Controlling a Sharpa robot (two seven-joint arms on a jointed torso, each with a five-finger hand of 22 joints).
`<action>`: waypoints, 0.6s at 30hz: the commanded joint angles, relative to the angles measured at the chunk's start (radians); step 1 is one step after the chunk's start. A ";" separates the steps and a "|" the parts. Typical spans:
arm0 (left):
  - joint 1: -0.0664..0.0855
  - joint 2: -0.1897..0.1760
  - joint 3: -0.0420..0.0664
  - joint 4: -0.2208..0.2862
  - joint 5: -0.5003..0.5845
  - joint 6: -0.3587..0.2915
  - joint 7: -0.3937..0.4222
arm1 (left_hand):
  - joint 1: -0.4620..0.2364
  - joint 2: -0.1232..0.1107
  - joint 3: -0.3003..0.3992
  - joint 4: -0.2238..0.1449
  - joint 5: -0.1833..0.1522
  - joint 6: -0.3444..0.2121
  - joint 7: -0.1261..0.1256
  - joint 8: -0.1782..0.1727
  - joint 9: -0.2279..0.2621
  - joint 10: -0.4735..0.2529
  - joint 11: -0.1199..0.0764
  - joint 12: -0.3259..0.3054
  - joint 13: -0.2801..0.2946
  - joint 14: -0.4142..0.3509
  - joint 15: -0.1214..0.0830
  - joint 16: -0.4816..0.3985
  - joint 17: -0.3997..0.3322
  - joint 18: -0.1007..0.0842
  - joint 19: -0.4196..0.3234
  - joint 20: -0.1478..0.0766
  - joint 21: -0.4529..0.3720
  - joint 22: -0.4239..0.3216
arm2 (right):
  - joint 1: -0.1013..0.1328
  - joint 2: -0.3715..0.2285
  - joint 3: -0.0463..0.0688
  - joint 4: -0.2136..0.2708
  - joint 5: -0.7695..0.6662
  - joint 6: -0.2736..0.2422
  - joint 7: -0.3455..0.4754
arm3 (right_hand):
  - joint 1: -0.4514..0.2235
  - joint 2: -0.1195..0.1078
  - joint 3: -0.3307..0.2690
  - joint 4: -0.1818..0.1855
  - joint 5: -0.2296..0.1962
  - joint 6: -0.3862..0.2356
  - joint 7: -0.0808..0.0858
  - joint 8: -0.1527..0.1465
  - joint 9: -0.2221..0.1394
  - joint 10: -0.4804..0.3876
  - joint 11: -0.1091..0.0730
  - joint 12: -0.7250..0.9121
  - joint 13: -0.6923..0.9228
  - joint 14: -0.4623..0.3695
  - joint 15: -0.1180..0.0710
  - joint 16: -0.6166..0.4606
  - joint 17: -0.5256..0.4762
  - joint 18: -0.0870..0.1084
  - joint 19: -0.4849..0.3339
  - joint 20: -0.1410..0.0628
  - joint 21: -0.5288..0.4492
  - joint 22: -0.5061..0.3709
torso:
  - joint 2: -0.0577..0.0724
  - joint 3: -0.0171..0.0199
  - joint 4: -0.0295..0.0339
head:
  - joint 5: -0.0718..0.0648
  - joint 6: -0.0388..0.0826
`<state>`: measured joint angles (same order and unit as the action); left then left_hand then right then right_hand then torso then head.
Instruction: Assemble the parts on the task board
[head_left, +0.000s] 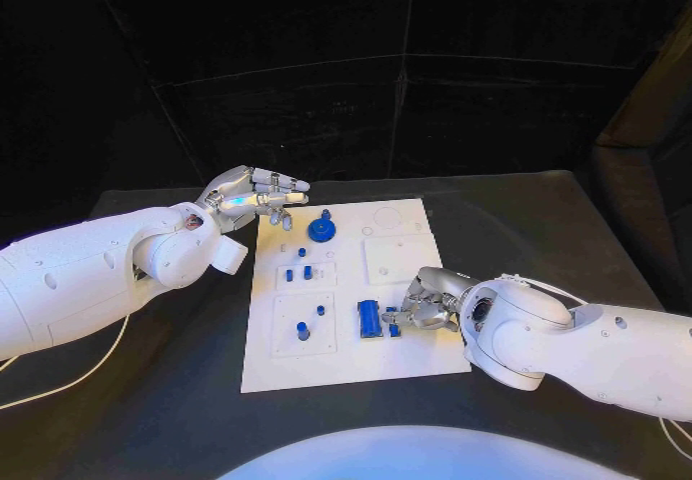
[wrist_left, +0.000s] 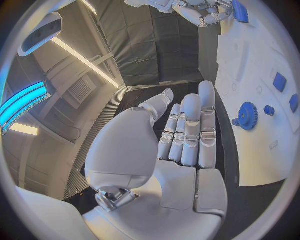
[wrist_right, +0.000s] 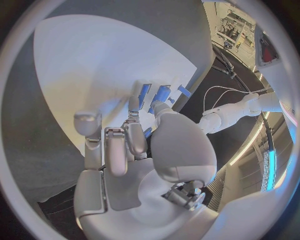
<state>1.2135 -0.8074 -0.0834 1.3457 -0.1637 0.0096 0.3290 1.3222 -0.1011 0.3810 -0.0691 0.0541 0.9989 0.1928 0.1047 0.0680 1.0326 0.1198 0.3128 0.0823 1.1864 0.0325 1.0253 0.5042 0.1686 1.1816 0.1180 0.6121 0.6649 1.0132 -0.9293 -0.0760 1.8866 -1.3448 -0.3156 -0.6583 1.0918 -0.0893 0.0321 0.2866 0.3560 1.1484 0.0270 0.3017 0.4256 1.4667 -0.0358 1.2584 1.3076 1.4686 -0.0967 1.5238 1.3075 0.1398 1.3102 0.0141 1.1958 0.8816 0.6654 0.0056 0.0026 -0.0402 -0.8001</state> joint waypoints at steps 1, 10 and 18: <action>0.001 0.000 0.001 0.001 0.005 0.010 0.002 | 0.002 0.007 -0.001 -0.004 -0.002 -0.008 0.002 0.007 0.000 -0.005 0.000 0.004 -0.001 -0.006 -0.002 0.004 -0.001 0.014 0.000 0.009 -0.003 -0.001 | 0.001 -0.005 0.000 0.000 0.004 -0.009 -0.007 | -0.009 0.002 -0.005 0.000 -0.004 0.009 0.001 0.003 0.002 0.010 -0.008 0.003 0.037 0.084 -0.006 0.004 0.173 -0.017 -0.001 -0.005 -0.001 0.001 | 0.000 -0.0002 0.0002 | -0.001 0.000; 0.001 0.000 0.001 0.001 0.005 0.009 0.002 | 0.002 0.007 -0.001 -0.004 -0.002 -0.008 0.002 0.007 0.000 -0.005 0.000 0.004 -0.001 -0.006 -0.002 0.004 -0.001 0.014 0.000 0.009 -0.003 -0.001 | 0.001 -0.025 0.000 -0.003 0.008 -0.049 0.052 | 0.103 0.010 -0.018 -0.056 -0.042 -0.020 0.012 -0.016 -0.001 0.000 0.000 -0.020 0.026 0.080 -0.001 -0.007 0.152 -0.014 -0.014 -0.002 -0.017 -0.022 | -0.001 0.0003 0.0005 | -0.001 0.003; 0.001 0.001 0.000 -0.004 0.005 -0.010 0.020 | -0.005 0.008 -0.004 -0.001 -0.002 -0.008 0.002 0.009 0.000 -0.006 0.000 0.008 -0.001 -0.008 -0.001 0.004 -0.003 0.013 -0.002 0.010 -0.006 -0.002 | 0.013 -0.066 0.001 -0.037 0.266 -0.187 0.373 | 0.131 -0.023 -0.093 -0.052 -0.074 -0.130 0.062 -0.095 -0.040 -0.124 0.044 -0.316 -0.176 0.033 0.035 -0.117 -0.030 0.025 -0.133 0.030 -0.184 -0.272 | -0.005 -0.0009 0.0002 | -0.006 0.023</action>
<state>1.2133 -0.8072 -0.0837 1.3425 -0.1637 0.0073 0.3290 1.3222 -0.1012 0.3810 -0.0691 0.0541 0.9952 0.1964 0.1088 0.0680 1.0326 0.1198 0.3168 0.0823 1.1865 0.0325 1.0253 0.5016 0.1686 1.1781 0.1215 0.6122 0.6634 1.0197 -0.9935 -0.0763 1.8572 -1.2496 -0.4048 -0.4990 1.2107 -0.1150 -0.0539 0.2349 0.2872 1.0299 0.0838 0.2160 0.3916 1.3769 0.0020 1.0267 1.1881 1.4663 -0.0688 1.4405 1.2968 0.1416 1.2104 0.0386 1.0604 0.6788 0.6629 0.0057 0.0026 -0.0433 -0.7853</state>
